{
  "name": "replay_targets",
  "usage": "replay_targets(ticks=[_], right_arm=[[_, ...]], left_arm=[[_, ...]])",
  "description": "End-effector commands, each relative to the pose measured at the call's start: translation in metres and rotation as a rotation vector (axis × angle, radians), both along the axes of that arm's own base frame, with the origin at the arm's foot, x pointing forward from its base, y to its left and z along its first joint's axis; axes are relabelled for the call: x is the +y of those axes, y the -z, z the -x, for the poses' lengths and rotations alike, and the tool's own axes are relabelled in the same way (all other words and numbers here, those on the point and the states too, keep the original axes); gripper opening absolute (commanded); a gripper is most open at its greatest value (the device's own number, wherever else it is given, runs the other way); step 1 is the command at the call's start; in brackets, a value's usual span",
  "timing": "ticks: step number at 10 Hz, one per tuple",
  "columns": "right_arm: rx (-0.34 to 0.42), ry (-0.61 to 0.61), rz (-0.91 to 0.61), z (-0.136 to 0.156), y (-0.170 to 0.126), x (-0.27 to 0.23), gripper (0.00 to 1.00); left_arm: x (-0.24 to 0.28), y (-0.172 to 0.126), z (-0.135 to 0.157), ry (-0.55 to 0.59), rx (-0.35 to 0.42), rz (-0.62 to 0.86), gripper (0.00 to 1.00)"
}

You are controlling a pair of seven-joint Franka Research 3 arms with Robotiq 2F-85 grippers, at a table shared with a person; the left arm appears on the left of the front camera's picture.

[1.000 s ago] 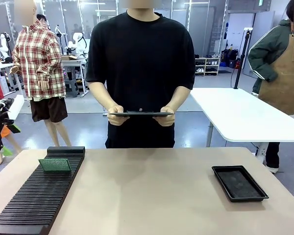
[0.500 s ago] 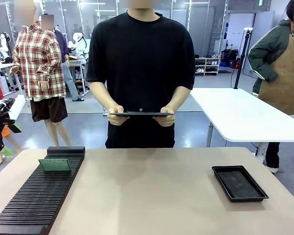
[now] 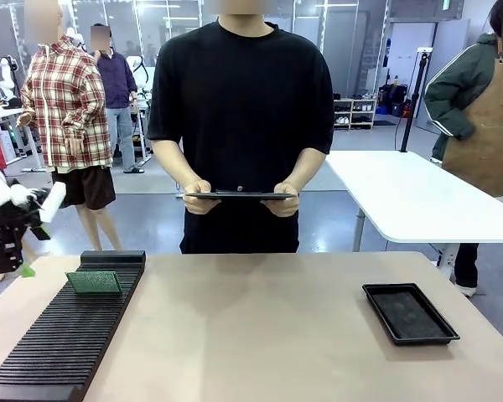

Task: Inspect the PCB.
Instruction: Pick up the Blank PCB and present it to the human.

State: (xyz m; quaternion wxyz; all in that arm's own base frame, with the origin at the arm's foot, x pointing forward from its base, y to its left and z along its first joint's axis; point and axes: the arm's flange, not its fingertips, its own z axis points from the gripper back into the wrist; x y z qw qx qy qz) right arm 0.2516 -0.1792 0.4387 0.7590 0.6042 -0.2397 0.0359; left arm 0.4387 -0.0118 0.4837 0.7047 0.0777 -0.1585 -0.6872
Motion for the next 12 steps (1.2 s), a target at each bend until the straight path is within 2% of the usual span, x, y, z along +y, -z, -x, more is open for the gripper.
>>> replay_targets(ticks=[1, 4, 9, 12], right_arm=[[-0.012, 0.001, -0.010, 0.000, -0.001, 0.000, 1.00], [-0.012, 0.001, -0.010, 0.000, -0.001, 0.000, 1.00], [-0.012, 0.001, -0.010, 0.000, -0.001, 0.000, 1.00], [-0.012, 0.001, -0.010, 0.000, -0.001, 0.000, 1.00]], left_arm=[[-0.004, 0.011, -0.035, -0.021, -0.034, -0.106, 1.00], [-0.004, 0.046, -0.069, -0.007, 0.016, -0.094, 1.00], [-0.013, 0.089, -0.107, 0.002, 0.016, -0.084, 1.00], [-0.016, 0.112, -0.120, -0.011, 0.014, -0.087, 1.00]])
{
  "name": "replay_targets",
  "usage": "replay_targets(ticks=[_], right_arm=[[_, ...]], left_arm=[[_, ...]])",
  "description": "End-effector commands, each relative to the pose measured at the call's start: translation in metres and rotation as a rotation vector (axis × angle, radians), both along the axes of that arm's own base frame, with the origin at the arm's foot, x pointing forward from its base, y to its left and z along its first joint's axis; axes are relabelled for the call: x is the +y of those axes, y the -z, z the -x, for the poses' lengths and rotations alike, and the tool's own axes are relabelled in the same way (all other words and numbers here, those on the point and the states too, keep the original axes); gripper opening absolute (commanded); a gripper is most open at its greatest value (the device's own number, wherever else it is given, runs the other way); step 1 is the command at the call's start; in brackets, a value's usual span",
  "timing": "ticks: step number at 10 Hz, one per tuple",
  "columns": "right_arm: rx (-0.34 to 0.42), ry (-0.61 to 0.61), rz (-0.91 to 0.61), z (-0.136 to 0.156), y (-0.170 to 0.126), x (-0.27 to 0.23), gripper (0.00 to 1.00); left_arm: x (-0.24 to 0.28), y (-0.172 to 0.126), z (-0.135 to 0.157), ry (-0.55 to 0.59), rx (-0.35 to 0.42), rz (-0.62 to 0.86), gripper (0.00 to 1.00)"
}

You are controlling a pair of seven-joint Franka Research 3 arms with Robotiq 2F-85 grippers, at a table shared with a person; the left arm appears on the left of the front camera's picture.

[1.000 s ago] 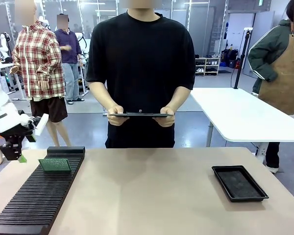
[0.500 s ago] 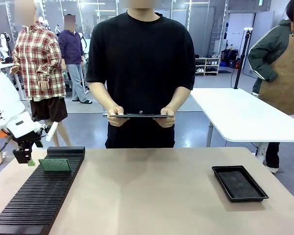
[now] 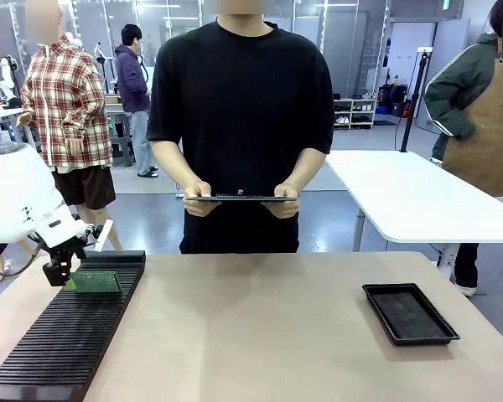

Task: Inspect the PCB.
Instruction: Pick up the Blank PCB and present it to the human.

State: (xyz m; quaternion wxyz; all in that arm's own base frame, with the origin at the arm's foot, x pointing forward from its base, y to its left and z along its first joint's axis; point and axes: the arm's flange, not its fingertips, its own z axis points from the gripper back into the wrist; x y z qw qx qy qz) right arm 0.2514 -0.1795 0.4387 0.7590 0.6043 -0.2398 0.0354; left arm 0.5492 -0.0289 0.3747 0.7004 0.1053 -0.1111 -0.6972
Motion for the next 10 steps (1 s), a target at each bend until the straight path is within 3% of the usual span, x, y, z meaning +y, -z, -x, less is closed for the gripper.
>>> replay_targets(ticks=[1, 2, 3, 4, 5, 6, 7, 10], right_arm=[[-0.012, 0.000, -0.010, -0.0008, -0.0013, 0.0000, 1.00], [-0.012, 0.000, -0.010, -0.0008, -0.0013, 0.0000, 1.00], [-0.012, 0.000, -0.010, -0.0008, -0.0013, 0.0000, 1.00], [-0.012, 0.000, -0.010, -0.0008, -0.0013, 0.0000, 1.00], [-0.012, 0.000, -0.010, -0.0008, -0.0013, 0.0000, 1.00], [-0.012, 0.000, -0.010, -0.0008, -0.0013, 0.0000, 1.00], [-0.012, 0.000, -0.010, -0.0008, -0.0013, 0.0000, 1.00], [-0.012, 0.000, -0.010, -0.0008, -0.0013, 0.0000, 1.00]], left_arm=[[0.0005, 0.0080, -0.0100, -0.015, -0.003, 0.016, 1.00], [0.0005, 0.0128, -0.0122, -0.020, 0.008, 0.012, 1.00], [0.0017, 0.0158, -0.0136, -0.027, 0.016, 0.009, 0.40], [0.0022, 0.0166, -0.0141, -0.033, 0.021, -0.006, 0.40], [0.0024, 0.0162, -0.0135, -0.025, 0.030, -0.006, 0.00], [0.0019, 0.0154, -0.0129, -0.017, 0.034, -0.005, 0.38], [0.0004, 0.0154, -0.0128, -0.010, 0.040, -0.006, 0.00], [0.0021, 0.0156, -0.0124, -0.025, 0.053, -0.021, 0.00]])
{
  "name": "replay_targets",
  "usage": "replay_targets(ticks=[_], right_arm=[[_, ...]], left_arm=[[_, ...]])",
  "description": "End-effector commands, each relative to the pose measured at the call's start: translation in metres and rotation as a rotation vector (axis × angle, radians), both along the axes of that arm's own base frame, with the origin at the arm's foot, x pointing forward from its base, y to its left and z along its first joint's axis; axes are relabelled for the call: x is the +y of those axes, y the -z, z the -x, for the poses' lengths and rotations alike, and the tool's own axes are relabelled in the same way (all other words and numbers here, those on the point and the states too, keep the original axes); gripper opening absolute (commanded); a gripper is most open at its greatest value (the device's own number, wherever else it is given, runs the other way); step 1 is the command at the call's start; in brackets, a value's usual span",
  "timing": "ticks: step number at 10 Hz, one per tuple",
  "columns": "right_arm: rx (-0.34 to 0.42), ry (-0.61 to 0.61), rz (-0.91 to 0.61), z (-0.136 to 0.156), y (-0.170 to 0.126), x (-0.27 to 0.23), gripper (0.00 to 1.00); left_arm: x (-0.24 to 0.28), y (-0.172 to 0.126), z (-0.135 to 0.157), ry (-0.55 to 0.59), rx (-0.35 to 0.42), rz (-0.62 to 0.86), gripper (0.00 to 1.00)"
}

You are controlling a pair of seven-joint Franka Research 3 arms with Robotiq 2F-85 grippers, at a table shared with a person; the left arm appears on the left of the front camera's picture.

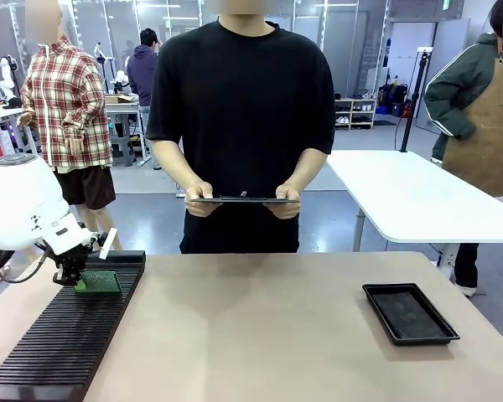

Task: Inspect the PCB.
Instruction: Pick up the Blank PCB and present it to the human.

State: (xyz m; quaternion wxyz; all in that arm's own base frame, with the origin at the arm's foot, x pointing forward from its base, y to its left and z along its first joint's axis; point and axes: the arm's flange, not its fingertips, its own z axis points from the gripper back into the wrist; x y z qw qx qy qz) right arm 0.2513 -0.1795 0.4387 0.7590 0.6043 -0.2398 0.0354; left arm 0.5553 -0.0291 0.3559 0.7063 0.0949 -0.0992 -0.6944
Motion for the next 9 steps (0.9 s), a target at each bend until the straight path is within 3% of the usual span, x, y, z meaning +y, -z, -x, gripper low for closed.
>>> replay_targets(ticks=[1, 6, 8, 9], right_arm=[[-0.012, 0.000, -0.010, -0.001, -0.001, 0.000, 1.00], [-0.012, 0.000, -0.010, -0.001, -0.001, 0.000, 1.00], [-0.012, 0.000, -0.010, -0.001, -0.001, 0.000, 1.00], [-0.012, 0.000, -0.010, -0.001, -0.001, 0.000, 1.00]], left_arm=[[0.002, -0.005, -0.006, -0.004, 0.031, 0.004, 0.00], [0.007, -0.016, -0.003, -0.039, 0.039, 0.010, 0.00], [0.009, -0.053, 0.006, -0.046, 0.001, 0.016, 0.00], [0.012, -0.076, 0.015, -0.063, 0.007, 0.092, 0.00]])
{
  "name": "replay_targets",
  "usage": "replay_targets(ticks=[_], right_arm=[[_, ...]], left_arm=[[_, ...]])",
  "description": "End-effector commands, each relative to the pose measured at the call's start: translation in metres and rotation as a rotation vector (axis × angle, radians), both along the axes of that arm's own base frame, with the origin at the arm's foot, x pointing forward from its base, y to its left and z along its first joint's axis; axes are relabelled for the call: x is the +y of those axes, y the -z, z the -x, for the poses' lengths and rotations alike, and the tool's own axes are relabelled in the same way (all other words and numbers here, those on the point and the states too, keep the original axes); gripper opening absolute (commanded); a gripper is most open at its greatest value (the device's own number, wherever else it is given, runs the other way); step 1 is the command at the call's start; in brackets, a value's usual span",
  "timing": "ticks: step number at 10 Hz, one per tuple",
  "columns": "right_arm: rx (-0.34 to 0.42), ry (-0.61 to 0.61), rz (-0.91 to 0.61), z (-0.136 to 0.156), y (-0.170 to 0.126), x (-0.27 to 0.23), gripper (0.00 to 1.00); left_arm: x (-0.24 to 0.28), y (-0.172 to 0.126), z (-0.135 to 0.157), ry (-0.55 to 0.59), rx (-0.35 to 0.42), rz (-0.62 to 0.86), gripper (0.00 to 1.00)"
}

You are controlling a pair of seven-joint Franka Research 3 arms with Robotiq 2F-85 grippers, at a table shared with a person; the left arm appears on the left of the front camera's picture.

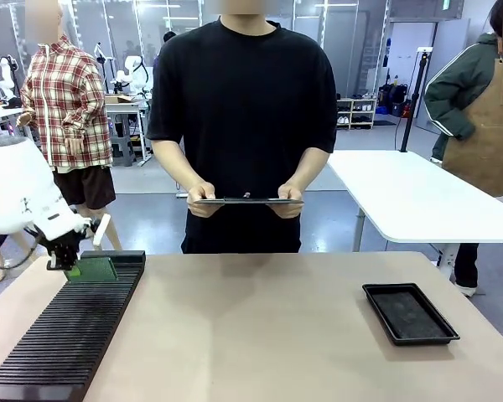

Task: Inspect the PCB.
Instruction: Pick up the Blank PCB and present it to the human.

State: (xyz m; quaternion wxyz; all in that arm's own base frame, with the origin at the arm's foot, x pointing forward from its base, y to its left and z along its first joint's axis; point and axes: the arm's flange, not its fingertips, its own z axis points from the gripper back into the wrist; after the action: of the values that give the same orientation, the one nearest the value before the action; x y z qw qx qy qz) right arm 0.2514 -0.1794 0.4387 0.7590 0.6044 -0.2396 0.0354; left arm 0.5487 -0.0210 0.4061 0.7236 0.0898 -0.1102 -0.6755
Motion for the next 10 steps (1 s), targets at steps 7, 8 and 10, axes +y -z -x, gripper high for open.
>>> replay_targets(ticks=[7, 8, 10], right_arm=[[-0.013, 0.000, -0.010, -0.001, -0.001, 0.000, 1.00], [-0.013, 0.000, -0.010, -0.001, -0.001, 0.000, 1.00], [-0.013, 0.000, -0.010, -0.001, -0.001, 0.000, 1.00]], left_arm=[[0.005, -0.035, 0.032, -0.512, 0.397, 1.000, 0.00], [0.001, -0.026, 0.034, -0.511, 0.410, 1.029, 0.00], [-0.005, -0.028, 0.041, -0.486, 0.366, 0.979, 0.00]])
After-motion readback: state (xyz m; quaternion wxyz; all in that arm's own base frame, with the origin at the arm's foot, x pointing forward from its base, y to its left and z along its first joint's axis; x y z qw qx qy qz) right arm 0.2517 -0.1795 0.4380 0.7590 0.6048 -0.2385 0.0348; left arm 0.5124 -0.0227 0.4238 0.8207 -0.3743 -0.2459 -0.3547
